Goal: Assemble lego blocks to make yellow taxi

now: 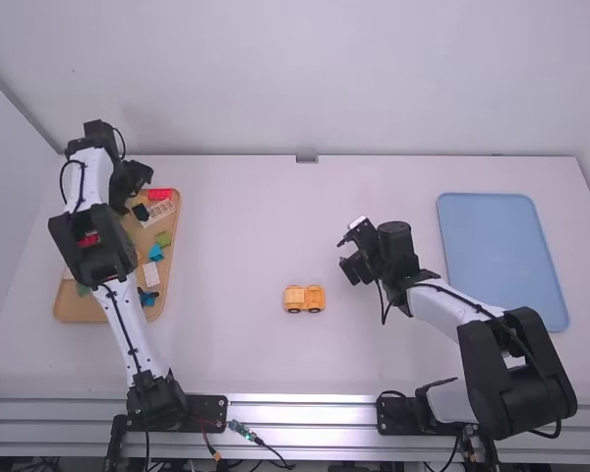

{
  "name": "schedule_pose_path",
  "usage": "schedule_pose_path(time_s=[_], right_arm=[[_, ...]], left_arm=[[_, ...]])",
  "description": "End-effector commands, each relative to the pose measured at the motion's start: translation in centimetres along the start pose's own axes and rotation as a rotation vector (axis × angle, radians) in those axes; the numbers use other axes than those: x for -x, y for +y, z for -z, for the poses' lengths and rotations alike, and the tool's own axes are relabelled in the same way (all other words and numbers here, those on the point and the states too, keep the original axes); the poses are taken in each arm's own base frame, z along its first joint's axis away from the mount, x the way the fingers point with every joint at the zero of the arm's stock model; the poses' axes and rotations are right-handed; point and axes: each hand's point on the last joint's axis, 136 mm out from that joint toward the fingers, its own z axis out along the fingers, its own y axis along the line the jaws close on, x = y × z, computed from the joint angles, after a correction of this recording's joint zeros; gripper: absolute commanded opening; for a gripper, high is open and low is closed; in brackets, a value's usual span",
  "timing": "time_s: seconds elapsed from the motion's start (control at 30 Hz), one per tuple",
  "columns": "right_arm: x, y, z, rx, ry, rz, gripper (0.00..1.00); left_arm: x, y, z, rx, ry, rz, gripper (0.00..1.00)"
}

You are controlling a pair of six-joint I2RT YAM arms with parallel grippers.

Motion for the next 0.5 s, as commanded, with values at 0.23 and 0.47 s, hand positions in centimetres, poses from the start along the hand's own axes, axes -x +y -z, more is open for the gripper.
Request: schedule_pose_path(time_s=[0.23,0.47], right_arm=[[0.2,0.0,0.2,0.0,-0.009,-0.023,0.99],[0.1,0.1,0.2,0.002,-0.006,-0.021,0.99]], left_arm=[[1.1,0.6,-0.6,0.028,-0.065,0.038,0.88],[1.6,0.1,-0.6,0.012,-0.088,0.035,0.9]])
